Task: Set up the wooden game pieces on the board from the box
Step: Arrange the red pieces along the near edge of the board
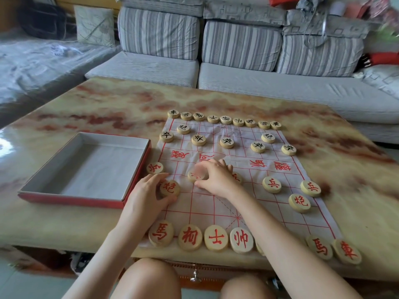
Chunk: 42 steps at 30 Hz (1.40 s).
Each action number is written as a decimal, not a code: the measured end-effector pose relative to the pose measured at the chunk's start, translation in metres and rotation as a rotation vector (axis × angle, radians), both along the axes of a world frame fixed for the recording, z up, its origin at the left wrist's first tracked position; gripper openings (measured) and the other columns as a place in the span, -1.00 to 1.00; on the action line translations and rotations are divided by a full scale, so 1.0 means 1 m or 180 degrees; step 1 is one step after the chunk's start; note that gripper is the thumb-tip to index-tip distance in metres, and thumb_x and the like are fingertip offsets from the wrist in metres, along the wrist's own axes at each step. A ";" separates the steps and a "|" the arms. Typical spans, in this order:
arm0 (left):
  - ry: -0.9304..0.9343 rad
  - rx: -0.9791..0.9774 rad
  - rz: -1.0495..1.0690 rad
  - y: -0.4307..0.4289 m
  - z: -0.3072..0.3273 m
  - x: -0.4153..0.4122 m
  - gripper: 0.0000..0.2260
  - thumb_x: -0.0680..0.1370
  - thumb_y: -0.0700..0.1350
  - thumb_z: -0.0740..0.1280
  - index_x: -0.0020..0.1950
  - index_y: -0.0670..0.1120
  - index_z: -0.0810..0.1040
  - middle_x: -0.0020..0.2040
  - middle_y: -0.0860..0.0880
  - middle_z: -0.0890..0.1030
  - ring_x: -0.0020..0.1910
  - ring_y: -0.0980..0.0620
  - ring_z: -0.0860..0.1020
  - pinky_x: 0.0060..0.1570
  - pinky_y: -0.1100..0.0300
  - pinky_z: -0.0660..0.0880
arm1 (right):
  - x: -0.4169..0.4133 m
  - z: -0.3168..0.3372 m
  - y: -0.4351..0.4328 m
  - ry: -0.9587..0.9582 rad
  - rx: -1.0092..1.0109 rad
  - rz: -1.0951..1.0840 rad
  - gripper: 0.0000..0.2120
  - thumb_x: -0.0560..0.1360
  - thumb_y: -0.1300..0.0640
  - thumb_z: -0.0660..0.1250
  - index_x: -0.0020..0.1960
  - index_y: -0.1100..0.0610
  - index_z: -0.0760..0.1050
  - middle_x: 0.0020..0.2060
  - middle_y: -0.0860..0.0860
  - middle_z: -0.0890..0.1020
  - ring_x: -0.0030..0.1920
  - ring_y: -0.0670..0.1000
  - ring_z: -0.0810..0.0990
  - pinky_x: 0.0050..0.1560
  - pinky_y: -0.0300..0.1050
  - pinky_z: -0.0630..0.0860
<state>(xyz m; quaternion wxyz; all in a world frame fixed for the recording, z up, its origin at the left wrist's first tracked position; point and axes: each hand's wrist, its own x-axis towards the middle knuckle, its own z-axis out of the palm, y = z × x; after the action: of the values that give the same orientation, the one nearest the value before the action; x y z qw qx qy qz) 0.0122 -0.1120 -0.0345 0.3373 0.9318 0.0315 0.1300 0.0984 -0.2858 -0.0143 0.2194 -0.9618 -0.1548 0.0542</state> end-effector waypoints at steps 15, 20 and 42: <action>0.0119 0.0078 -0.0039 0.005 -0.001 0.004 -0.47 0.32 0.04 0.50 0.26 0.00 0.51 0.15 0.05 0.54 0.06 0.06 0.51 0.05 0.21 0.47 | -0.001 -0.007 -0.001 -0.0244 0.0184 0.0038 -0.51 0.38 -0.08 0.41 0.27 -0.02 0.44 0.16 -0.04 0.49 0.22 0.03 0.32 0.06 -0.08 0.12; 0.0038 0.0090 0.0077 0.000 -0.001 0.005 -0.51 0.30 0.06 0.51 0.18 -0.02 0.54 0.06 0.05 0.54 -0.02 0.09 0.46 -0.06 0.27 0.39 | -0.001 -0.008 -0.001 -0.0271 0.0179 0.0036 -0.52 0.38 -0.09 0.40 0.27 -0.03 0.44 0.16 -0.05 0.49 0.21 0.02 0.31 0.03 -0.10 0.11; 0.0039 0.0088 0.0097 -0.001 -0.001 0.003 -0.49 0.29 0.12 0.50 0.17 -0.02 0.53 0.06 0.05 0.53 0.03 0.06 0.48 -0.01 0.23 0.43 | -0.003 -0.006 -0.002 -0.0098 0.0184 0.0202 -0.48 0.41 -0.07 0.38 0.34 -0.06 0.38 0.19 -0.05 0.44 0.28 0.02 0.27 0.10 -0.10 0.10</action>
<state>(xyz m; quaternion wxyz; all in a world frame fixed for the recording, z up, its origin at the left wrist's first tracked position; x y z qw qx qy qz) 0.0148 -0.1134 -0.0352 0.3222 0.9366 0.0460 0.1298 0.0957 -0.2875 -0.0198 0.2428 -0.9504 -0.1901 0.0419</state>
